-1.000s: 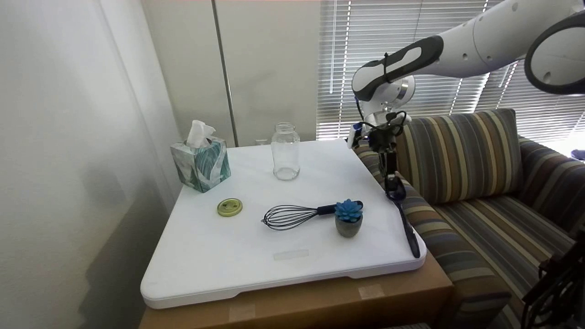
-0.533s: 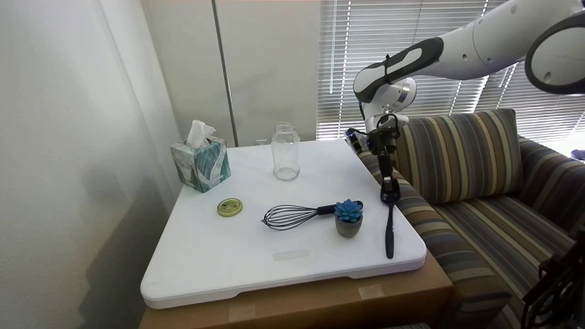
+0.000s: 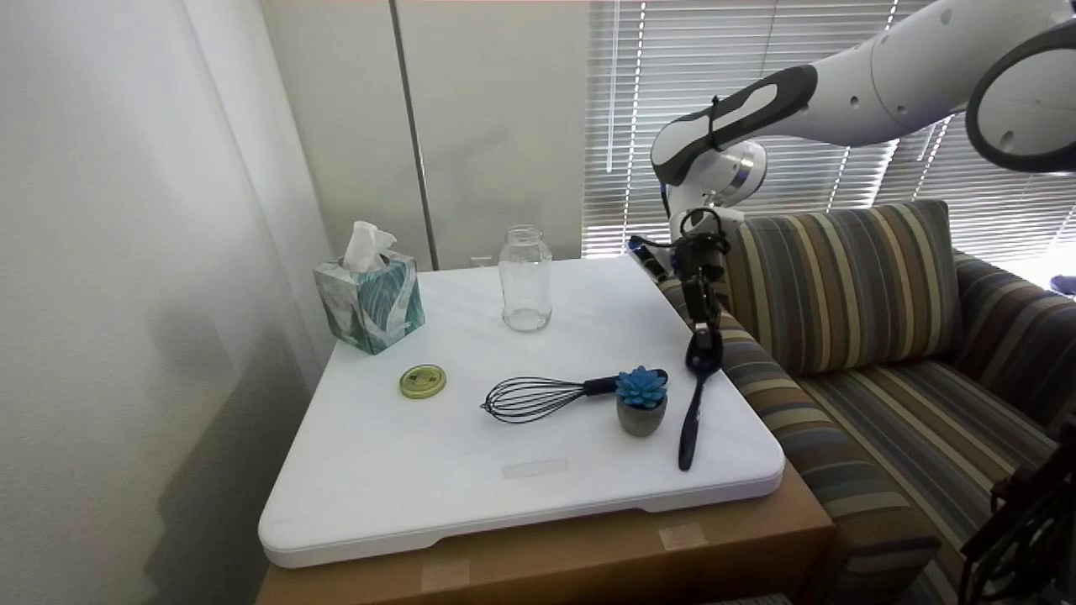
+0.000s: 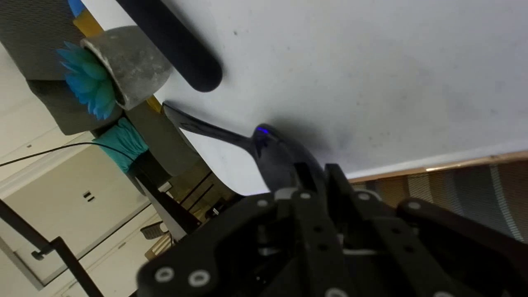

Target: Remove the spoon from the jar and put it on the table, move the grey object backwards, put the whisk beside the spoon, and then move the glass jar forward

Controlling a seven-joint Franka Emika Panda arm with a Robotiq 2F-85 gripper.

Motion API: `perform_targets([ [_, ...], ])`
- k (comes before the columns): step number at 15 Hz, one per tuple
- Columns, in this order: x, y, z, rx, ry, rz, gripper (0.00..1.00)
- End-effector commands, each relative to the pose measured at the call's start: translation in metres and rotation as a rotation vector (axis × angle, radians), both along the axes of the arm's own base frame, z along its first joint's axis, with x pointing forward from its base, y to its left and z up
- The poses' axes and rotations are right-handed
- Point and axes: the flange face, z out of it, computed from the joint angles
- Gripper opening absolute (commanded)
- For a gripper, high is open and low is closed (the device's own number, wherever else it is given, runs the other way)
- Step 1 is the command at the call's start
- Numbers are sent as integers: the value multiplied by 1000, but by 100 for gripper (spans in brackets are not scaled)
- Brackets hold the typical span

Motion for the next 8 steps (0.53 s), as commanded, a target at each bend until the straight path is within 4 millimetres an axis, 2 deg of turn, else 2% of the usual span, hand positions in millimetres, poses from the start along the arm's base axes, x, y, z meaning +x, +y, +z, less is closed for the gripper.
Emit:
perform_targets([
  [1,4,-7,-5,-49,-4,-82,46],
  [3,7,-7,-3,-58,2,-113,60],
  [4,29,8,41,-51,-12,-120,66],
  [5,26,-1,42,-57,-31,-125,73],
  [8,43,-6,79,-119,-92,-158,97],
])
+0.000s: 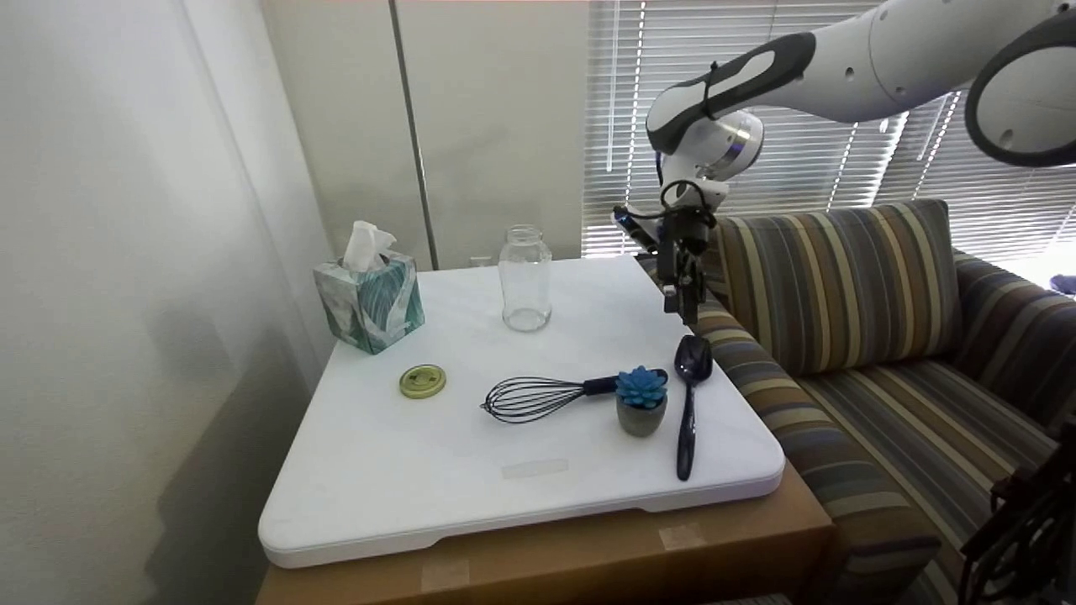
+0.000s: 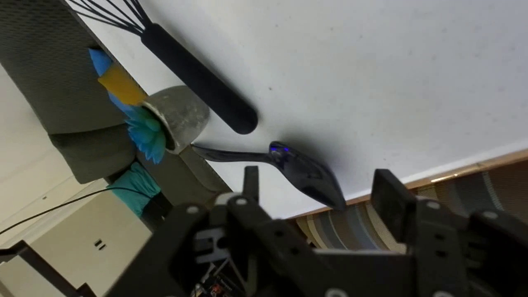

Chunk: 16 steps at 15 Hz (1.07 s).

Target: Remove the spoon from the jar and put it on the table, move the grey object backwards, put the whisk beside the spoon, and then move the glass jar forward

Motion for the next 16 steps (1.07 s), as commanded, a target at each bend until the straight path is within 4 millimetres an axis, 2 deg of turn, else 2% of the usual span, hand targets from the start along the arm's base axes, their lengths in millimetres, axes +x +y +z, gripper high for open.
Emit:
perform_targets([
  [1,18,-8,52,-107,-57,-18,100],
  [4,33,-3,101,-246,-82,54,100],
  [7,50,32,134,-333,-145,214,100],
  [11,61,92,159,-433,-166,409,100],
  [14,65,124,170,-551,-157,491,100],
  [16,62,137,179,-620,-131,535,100],
])
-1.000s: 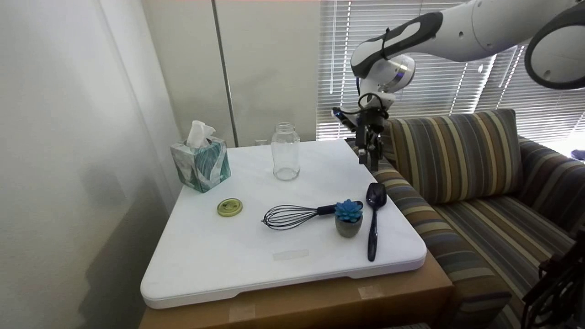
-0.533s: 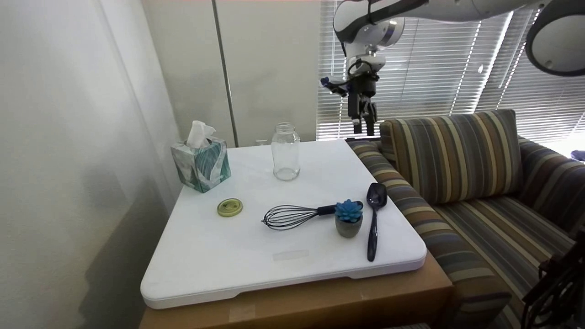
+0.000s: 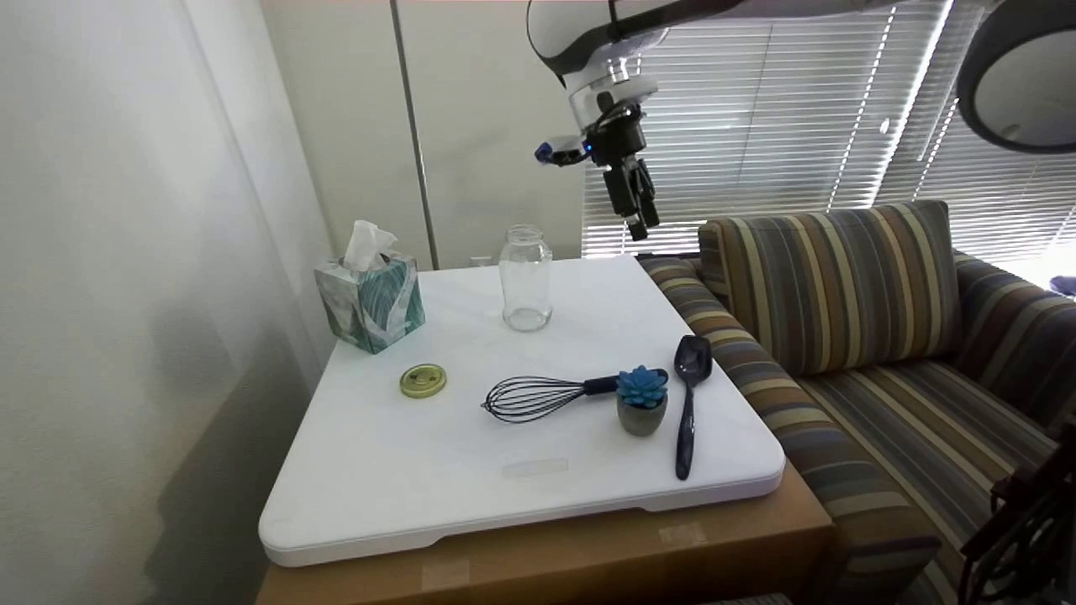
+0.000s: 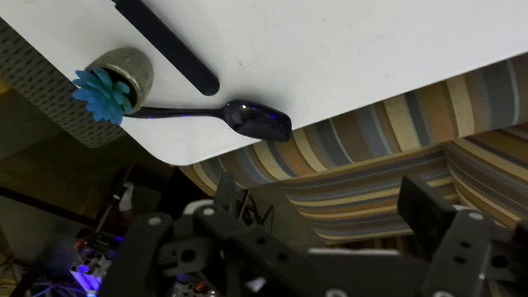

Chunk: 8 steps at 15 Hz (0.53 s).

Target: Remove the spoon from the jar and put it on the table, move the grey object backwards, put the whisk beside the spoon, and then move the glass jar forward

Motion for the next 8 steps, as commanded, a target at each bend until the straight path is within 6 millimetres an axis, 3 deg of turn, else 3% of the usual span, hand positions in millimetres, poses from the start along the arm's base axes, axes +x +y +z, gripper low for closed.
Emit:
perform_targets([
  [1,-5,18,18,-119,45,46,100],
  [3,-11,27,26,-148,89,89,100],
  [4,-6,25,15,-117,53,60,100],
  [8,-7,31,15,-126,58,68,100],
])
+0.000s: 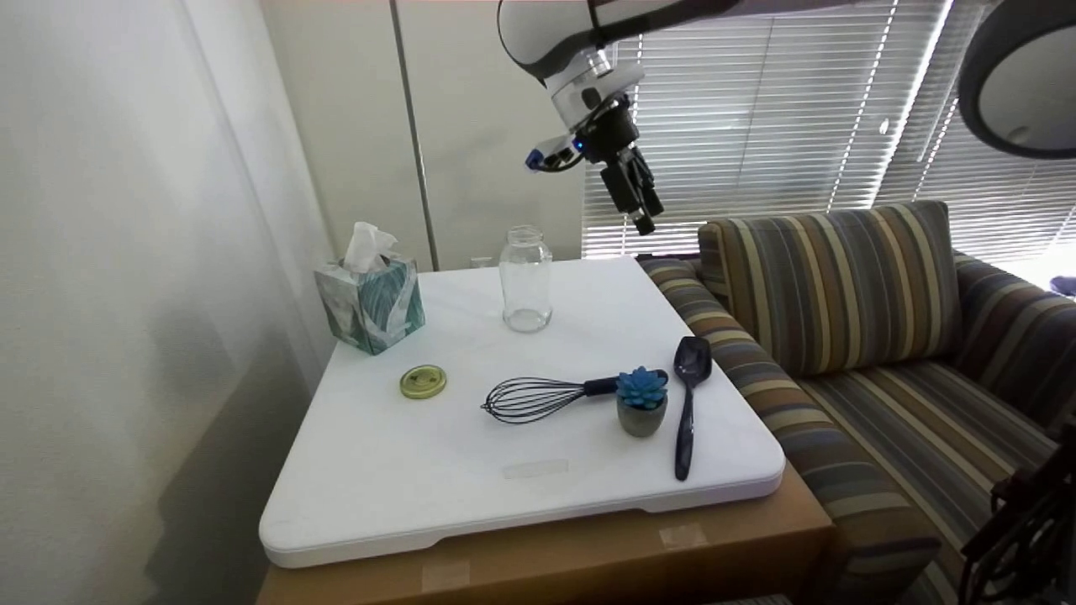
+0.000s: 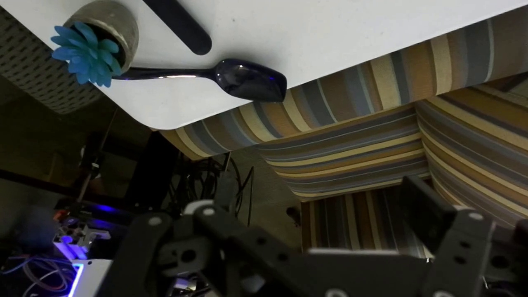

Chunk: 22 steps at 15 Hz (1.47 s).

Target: Remove the spoon from the jar and put it on the table, move the grey object backwards, put the whisk beside the spoon, and then move the glass jar forward

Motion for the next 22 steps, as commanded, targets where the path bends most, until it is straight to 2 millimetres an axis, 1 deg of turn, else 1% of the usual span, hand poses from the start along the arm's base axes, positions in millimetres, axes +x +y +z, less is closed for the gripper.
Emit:
perform_targets([
  [1,-3,-1,2,5,13,-41,100],
  [3,-5,5,4,-24,0,-157,100],
  [4,-7,-49,26,-16,-24,-211,100],
  [5,-5,-52,32,-13,-50,-227,100],
  [6,-5,-60,39,-21,-70,-250,100],
  [7,-7,-68,54,-25,-96,-283,100],
  [9,-11,-89,76,-29,-148,-360,100],
  [10,-13,-76,83,-26,-160,-375,100],
  [11,-15,-56,79,-17,-152,-364,100],
  [12,-8,-82,79,-28,-141,-341,100],
  [13,-9,-72,83,-27,-144,-345,100],
  [15,-11,-50,80,-38,-135,-331,100],
  [16,-12,-44,77,-40,-133,-327,100],
  [17,-18,-46,83,-30,-82,-330,100],
  [19,-32,-58,90,-29,-65,-417,100],
  [20,-44,-66,101,-14,-72,-489,100],
  [21,-42,-70,92,2,-83,-519,100],
  [22,-48,-73,97,27,-103,-563,100],
])
